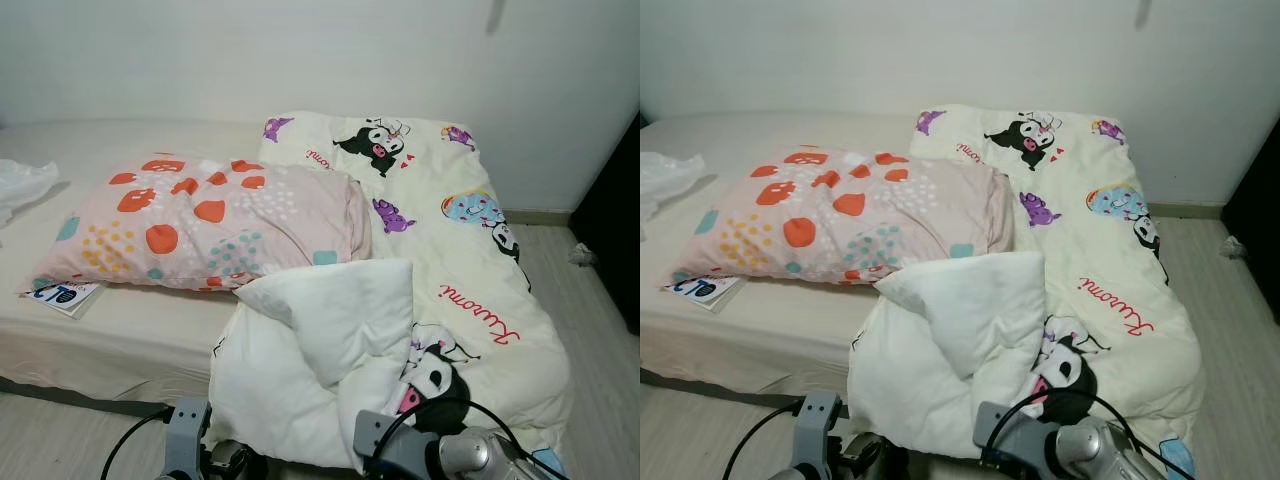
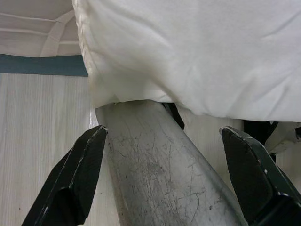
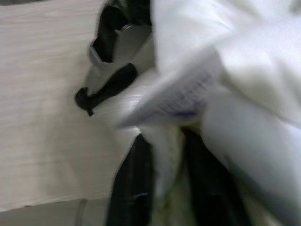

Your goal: Clean up the room

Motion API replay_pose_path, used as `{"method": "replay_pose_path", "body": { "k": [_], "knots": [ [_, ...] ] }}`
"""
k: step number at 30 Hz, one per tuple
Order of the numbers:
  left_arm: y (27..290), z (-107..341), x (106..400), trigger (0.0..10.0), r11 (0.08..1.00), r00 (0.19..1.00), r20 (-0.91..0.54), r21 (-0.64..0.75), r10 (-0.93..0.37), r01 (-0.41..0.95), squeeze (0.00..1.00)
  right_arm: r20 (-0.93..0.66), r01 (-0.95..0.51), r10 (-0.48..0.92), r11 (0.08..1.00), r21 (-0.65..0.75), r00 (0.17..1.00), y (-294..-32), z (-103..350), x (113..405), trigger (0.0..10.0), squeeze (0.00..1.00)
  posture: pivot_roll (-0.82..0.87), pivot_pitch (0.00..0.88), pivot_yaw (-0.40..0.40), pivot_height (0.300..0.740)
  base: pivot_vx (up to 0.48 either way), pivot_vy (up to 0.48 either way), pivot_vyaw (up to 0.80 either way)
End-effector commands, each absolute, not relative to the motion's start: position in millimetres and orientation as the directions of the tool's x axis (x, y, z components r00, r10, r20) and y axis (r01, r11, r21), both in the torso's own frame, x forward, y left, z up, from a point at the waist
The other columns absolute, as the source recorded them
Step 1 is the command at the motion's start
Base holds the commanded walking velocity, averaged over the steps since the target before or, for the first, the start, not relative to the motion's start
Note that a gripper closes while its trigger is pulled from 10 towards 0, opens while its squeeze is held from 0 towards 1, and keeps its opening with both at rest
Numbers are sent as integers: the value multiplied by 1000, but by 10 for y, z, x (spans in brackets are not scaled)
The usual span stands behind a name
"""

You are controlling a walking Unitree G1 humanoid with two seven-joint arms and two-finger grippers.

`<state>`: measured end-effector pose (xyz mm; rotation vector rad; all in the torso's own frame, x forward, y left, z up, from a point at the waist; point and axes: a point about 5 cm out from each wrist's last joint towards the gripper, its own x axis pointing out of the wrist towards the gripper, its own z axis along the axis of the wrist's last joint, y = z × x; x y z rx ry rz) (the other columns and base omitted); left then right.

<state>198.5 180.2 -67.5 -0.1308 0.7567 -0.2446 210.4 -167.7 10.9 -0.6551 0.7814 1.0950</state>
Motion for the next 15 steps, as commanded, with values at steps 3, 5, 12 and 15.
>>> {"method": "replay_pose_path", "body": {
  "k": [3,5,12,15],
  "knots": [
    [1698,-773,1849,10000,958,648,-707,-230,-285,170,0,-815,-913,552,401,74,176,-1772,6,1878,10000,1000,-105,112,79,560,0,0,0],
    [1682,-774,1851,10000,958,647,-707,-232,-287,170,0,-784,-912,605,388,135,142,-1739,65,1826,10000,1000,-111,106,77,560,0,0,0],
    [1615,-771,1880,10000,956,643,-708,-240,-293,172,0,-615,-911,788,282,301,41,-1619,402,1652,10000,1000,-133,87,60,560,0,0,0],
    [1596,-762,1909,10000,955,644,-706,-244,-293,168,0,-469,-916,883,210,341,27,-1531,705,1612,10000,1000,-144,82,56,560,0,0,0]
  ]
}}
